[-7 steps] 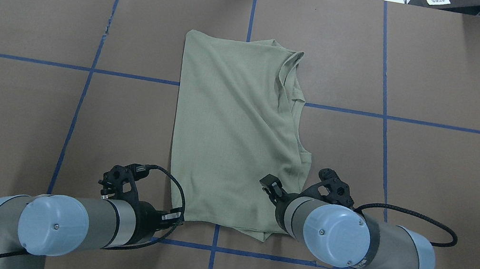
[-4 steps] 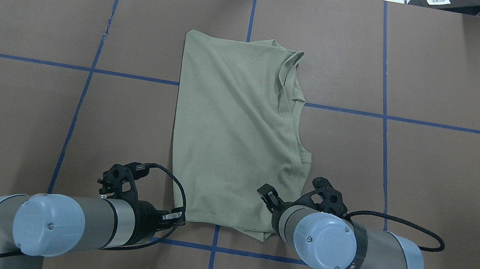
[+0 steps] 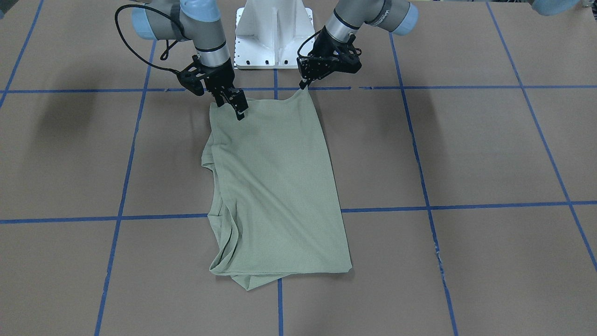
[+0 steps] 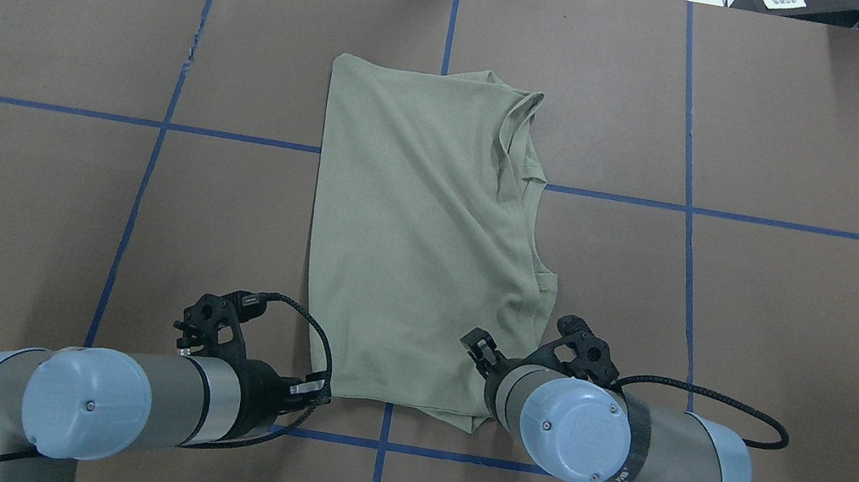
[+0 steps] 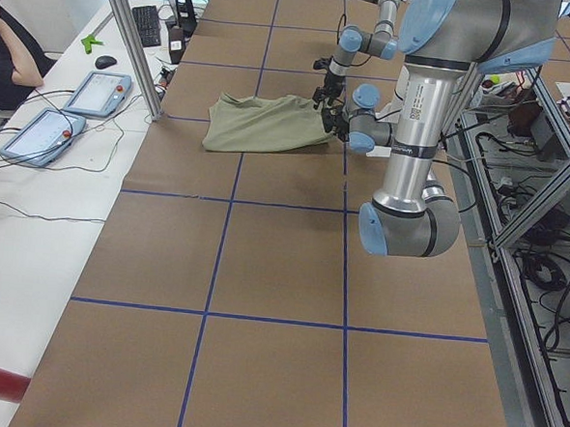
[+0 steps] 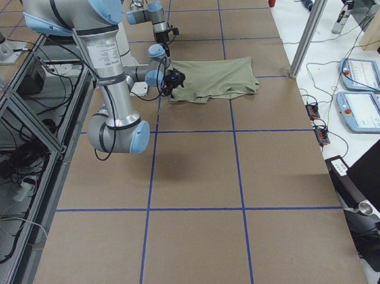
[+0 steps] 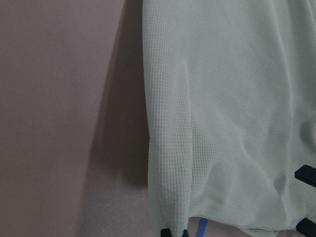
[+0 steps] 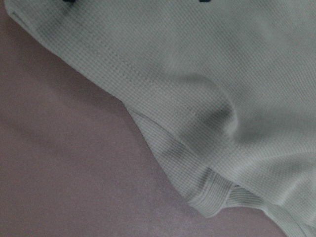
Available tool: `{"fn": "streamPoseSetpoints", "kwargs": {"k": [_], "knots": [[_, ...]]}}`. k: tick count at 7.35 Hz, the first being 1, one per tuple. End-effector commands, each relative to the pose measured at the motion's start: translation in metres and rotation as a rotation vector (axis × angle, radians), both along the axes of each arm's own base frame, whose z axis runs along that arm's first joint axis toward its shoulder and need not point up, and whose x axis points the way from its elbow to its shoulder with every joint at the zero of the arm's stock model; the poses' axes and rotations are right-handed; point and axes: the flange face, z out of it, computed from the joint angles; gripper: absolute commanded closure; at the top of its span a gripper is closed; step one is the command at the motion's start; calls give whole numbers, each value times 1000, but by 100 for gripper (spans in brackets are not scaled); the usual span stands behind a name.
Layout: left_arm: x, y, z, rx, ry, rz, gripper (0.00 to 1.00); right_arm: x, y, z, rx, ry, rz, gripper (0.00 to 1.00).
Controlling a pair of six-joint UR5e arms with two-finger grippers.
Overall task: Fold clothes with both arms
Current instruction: 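Move the right gripper to the shirt corner nearest the robot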
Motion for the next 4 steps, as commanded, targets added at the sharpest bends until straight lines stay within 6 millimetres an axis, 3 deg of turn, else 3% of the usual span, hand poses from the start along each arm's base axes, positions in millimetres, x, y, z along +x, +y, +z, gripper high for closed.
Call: {"fn": "streamPoseSetpoints", "kwargs": {"k": [1,2,3,4], "knots": [[1,1,0,0,0,2,100,-2,-9,-11,5,-15,22,55],[1,1,0,0,0,2,100,-3,-10,-11,-6,-18,34,66],[0,1,-1,0,2,2,100,-5,-10,-9,-37,-25,60,92],[0,1,-2,1,3,2,100,-4,-11,-12,-48,-38,82,100]]}}
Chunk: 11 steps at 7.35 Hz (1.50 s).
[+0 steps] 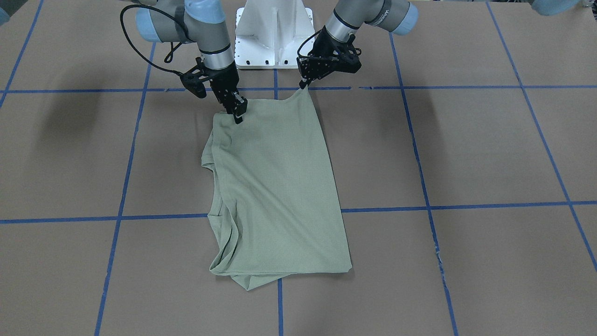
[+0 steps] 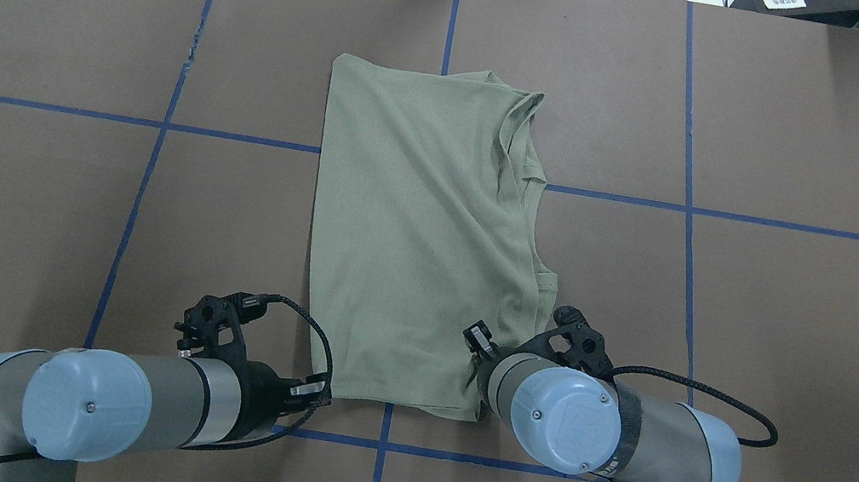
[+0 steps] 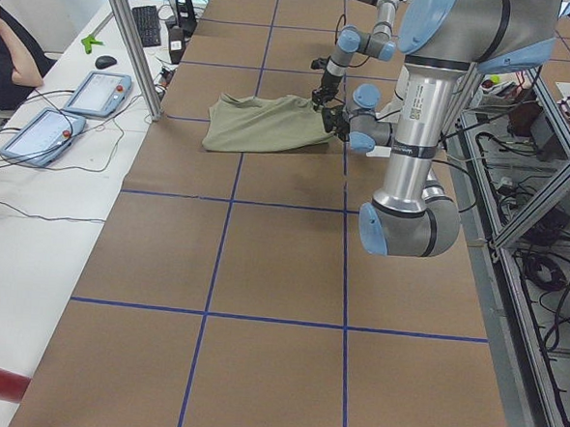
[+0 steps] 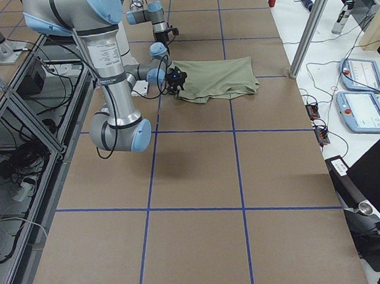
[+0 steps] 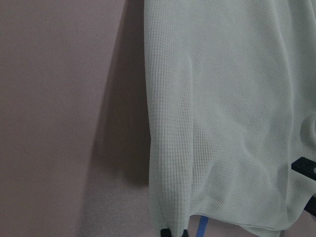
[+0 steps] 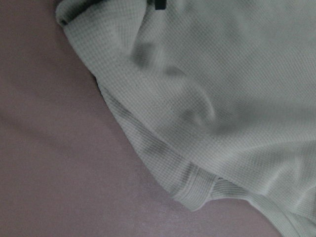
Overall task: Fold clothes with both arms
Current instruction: 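Move the right gripper to the shirt corner nearest the robot, then pinch the shirt's near edge with both grippers and lift it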
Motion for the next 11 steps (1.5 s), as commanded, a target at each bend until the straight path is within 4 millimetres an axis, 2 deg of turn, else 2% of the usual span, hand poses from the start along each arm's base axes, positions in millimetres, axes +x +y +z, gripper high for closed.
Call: {"fn": "streamPoseSetpoints", "kwargs": {"k": [1,2,3,4,5,6,7,8,9,10,11], "knots": [[0,0,-1,0,2,0,100,4,-4,-5,-3,-13,27,100],[-2,0,-3,2,6,0,100,15,-7,-18,2,-39,25,100],[-14,0,-17,49,26,32,100,38,0,-44,-7,-39,10,100],[-37,-5,-34,66,50,79,100,71,13,-74,-28,-29,-15,100],[-62,1,-57,54,51,121,100,110,22,-103,-21,-58,-16,100],[-96,12,-90,50,67,150,100,147,38,-128,-29,-71,-38,100],[-129,12,-110,40,72,168,100,170,39,-152,-46,-88,-50,100],[-137,-8,-123,35,76,159,100,166,35,-162,-57,-88,-56,100],[-128,-23,-115,70,38,147,100,140,28,-146,-65,-29,-55,100],[-107,-52,-104,95,-16,120,100,114,17,-134,-7,45,-94,100],[-78,-88,-97,116,-66,94,100,110,2,-132,77,50,-94,100]]}}
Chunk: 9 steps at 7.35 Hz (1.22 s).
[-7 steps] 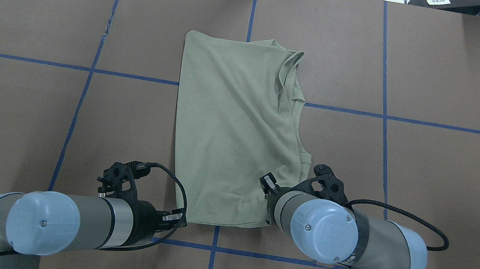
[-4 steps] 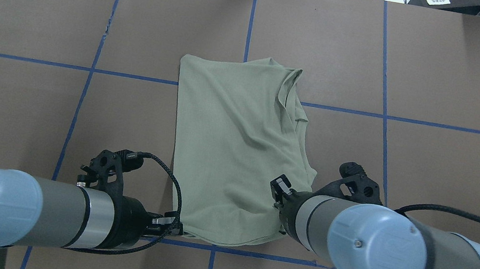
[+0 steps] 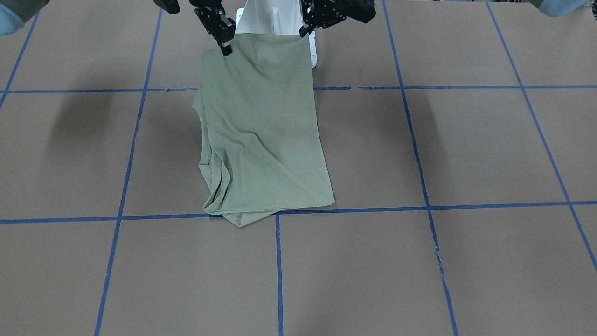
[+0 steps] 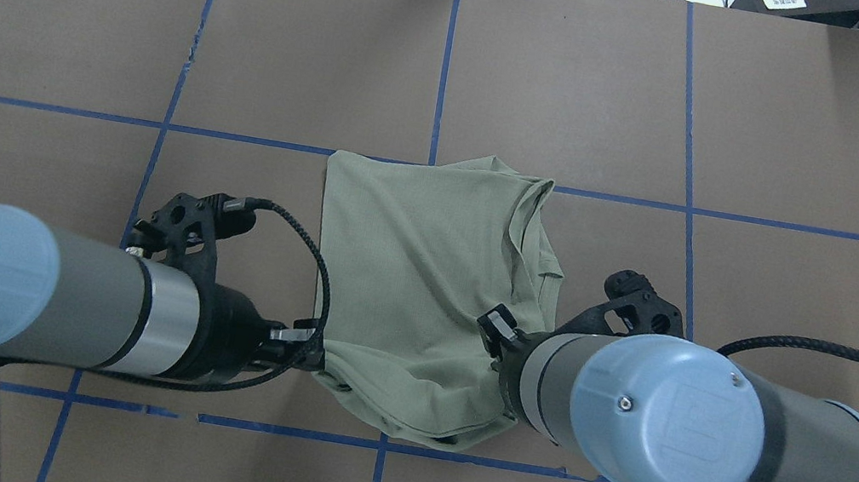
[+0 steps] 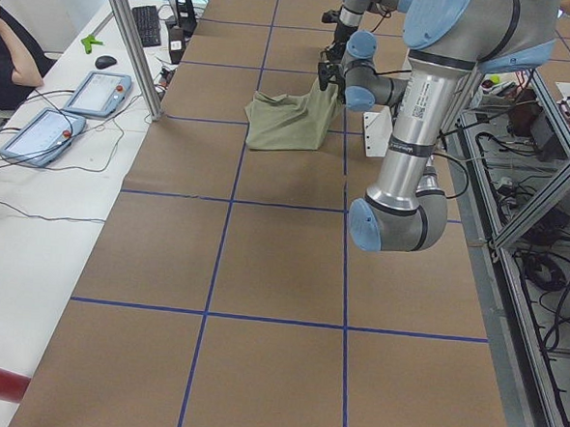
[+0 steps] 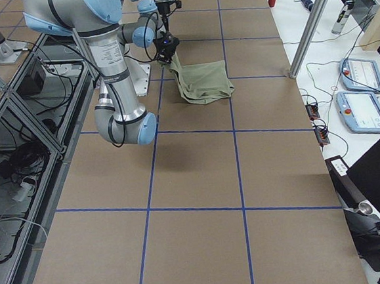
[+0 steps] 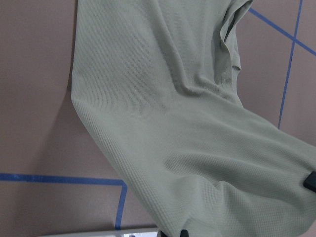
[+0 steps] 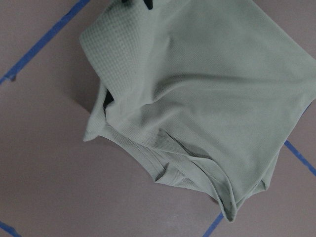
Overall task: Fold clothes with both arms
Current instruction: 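Pinch the shirt's near edge with both grippers and lift it, then carry the near edge with both grippers over the shirt toward the far edge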
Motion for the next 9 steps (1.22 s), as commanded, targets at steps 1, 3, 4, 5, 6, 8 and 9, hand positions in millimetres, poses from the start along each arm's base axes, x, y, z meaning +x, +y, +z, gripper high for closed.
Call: {"fn": "streamPoseSetpoints", "kwargs": {"k": [1,3,4,5,6,8,9], "knots": [[50,-70,15,73,-96,-41,100,-30,-42,19,86,29,21,100],[69,-122,42,103,-130,-86,100,-46,-99,43,147,38,53,100],[82,-139,51,105,-149,-93,100,-57,-129,47,157,51,73,100],[91,-153,51,113,-166,-97,100,-91,-162,41,142,68,85,100],[93,-162,54,120,-172,-102,100,-115,-194,42,133,72,101,100],[84,-178,57,139,-180,-121,100,-139,-240,79,138,42,128,100],[71,-191,54,154,-181,-137,100,-128,-252,78,139,31,115,100]]}}
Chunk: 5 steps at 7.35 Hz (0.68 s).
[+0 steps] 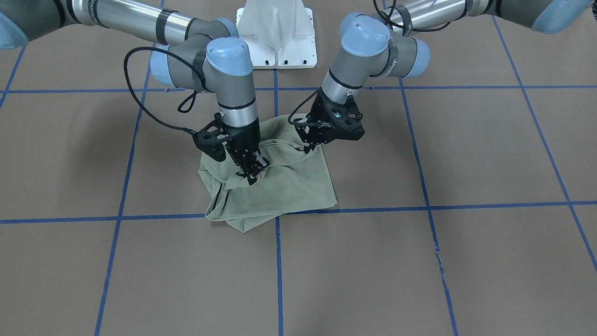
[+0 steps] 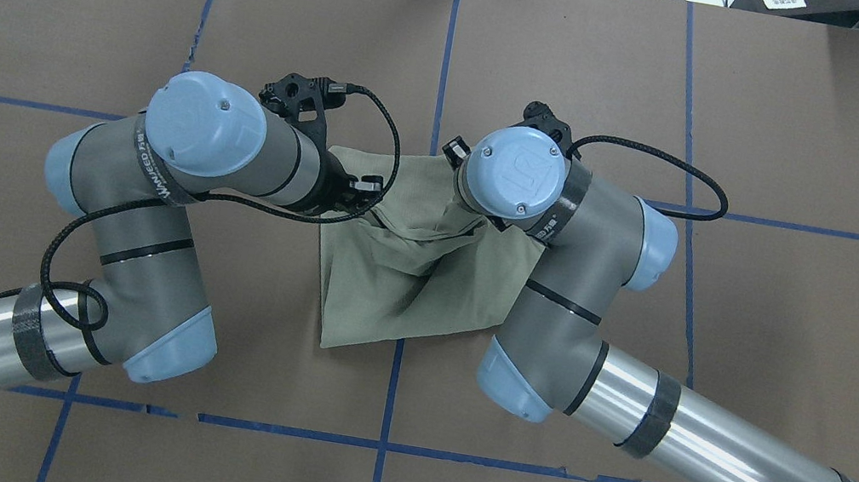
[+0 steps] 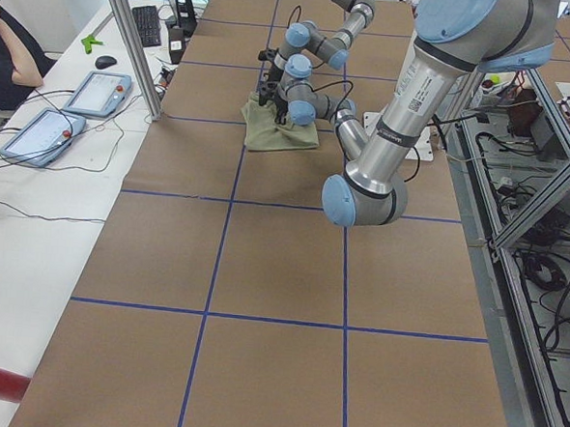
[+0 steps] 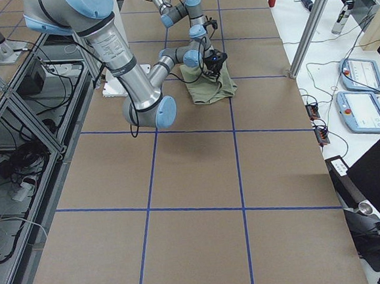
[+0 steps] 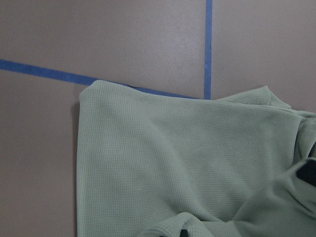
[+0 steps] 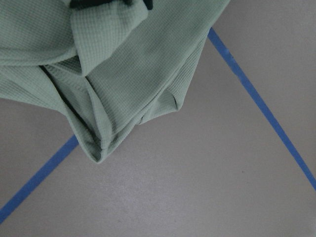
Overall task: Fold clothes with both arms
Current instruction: 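Carry the near edge with both grippers over the shirt toward the far edge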
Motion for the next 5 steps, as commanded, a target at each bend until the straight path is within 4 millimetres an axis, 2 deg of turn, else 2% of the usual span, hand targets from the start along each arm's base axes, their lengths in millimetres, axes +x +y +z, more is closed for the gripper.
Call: {"fn": "streamPoseSetpoints", "kwargs": {"k": [1,3,5], "knots": [[-14,-21,4,31,-21,-18,100,7,-24,10,-2,-11,-8,100],[1,-31,33,5,-78,-14,100,7,-24,11,11,-2,-20,100],[5,-34,42,5,-96,-7,100,8,-26,12,28,10,-33,100]]}}
